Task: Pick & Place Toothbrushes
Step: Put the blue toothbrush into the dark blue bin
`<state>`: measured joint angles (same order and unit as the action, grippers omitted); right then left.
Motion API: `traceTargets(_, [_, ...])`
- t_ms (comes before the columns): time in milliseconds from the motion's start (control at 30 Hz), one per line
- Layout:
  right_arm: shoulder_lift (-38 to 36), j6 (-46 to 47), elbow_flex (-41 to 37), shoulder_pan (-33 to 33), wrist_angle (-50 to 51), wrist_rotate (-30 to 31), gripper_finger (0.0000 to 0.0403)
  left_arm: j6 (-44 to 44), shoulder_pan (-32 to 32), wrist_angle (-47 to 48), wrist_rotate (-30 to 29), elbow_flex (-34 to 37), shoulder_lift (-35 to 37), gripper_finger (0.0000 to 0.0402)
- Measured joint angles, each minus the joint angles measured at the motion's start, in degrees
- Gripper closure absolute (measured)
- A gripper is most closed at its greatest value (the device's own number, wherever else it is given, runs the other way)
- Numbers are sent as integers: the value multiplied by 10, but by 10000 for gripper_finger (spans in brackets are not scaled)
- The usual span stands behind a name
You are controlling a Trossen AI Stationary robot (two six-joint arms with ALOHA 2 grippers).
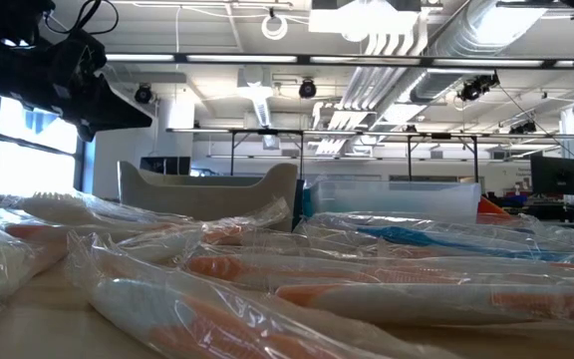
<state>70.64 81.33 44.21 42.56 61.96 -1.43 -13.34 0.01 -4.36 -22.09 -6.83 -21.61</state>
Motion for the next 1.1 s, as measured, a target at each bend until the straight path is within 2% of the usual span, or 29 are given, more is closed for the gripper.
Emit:
traceTargets(100, [11, 0, -6, 8, -16, -17, 257, 0, 0, 0, 0, 0, 0, 402])
traceTargets(233, [16, -1, -8, 21, -42, 24, 229, 0, 0, 0, 0, 0, 0, 402])
traceTargets(367, [26, -1, -8, 26, -48, 30, 213, 0, 0, 0, 0, 0, 0, 402])
traceTargets(1100, [168, -35, -8, 33, -133, 12, 209, 0, 0, 0, 0, 0, 0, 402])
